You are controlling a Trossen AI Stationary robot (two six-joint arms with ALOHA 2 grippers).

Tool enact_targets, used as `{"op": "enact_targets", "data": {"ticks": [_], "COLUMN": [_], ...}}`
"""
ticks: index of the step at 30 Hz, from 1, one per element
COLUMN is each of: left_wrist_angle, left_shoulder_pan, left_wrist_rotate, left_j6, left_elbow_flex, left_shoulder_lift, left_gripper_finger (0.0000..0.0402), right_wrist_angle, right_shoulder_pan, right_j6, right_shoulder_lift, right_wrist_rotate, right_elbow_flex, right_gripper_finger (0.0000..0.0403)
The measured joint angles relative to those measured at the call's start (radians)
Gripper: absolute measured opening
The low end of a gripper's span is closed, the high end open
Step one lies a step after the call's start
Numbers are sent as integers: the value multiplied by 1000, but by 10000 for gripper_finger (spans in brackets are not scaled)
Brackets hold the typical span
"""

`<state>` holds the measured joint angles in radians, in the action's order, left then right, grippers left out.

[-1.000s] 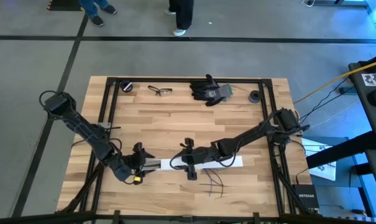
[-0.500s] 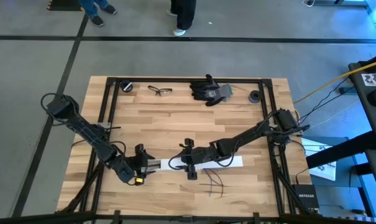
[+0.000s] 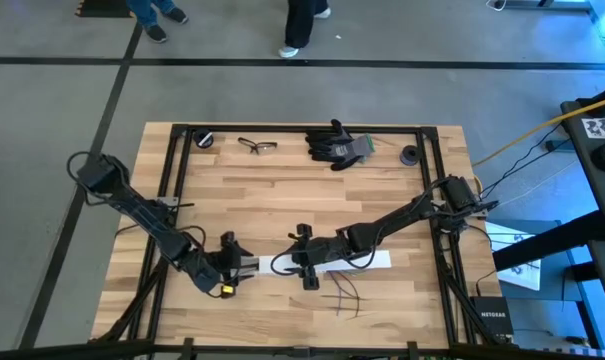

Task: Ziptie cables
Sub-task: Close the cable duct

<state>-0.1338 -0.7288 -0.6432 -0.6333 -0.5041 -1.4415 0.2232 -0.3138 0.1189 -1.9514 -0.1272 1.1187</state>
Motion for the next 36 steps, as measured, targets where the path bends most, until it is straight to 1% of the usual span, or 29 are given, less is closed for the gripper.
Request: {"op": "enact_targets", "data": {"ticks": [7, 19, 27, 30, 33, 36], "left_wrist_angle": [-39, -43, -48, -48, -48, -50], "left_shoulder_pan": [5, 15, 14, 14, 14, 26], "left_wrist_rotate": [8, 11, 11, 11, 13, 52], "left_j6": [21, 32, 40, 43, 37, 28], "left_elbow_flex": [0, 0, 0, 0, 0, 0], "left_shoulder_lift": [-45, -48, -48, -48, -48, -50], "left_gripper_finger": [279, 278, 248, 243, 245, 257], "right_wrist_angle": [4, 16, 25, 39, 57, 61], "right_shoulder_pan": [0, 0, -1, -1, -1, -1], "right_j6": [-23, 25, 34, 49, 56, 56], "right_shoulder_lift": [0, 0, 0, 0, -9, -20], "right_wrist_rotate": [-16, -21, -22, -22, -22, -22], "right_elbow_flex": [0, 0, 0, 0, 1, 1], "right_gripper_finger": [198, 198, 198, 198, 198, 198]}}
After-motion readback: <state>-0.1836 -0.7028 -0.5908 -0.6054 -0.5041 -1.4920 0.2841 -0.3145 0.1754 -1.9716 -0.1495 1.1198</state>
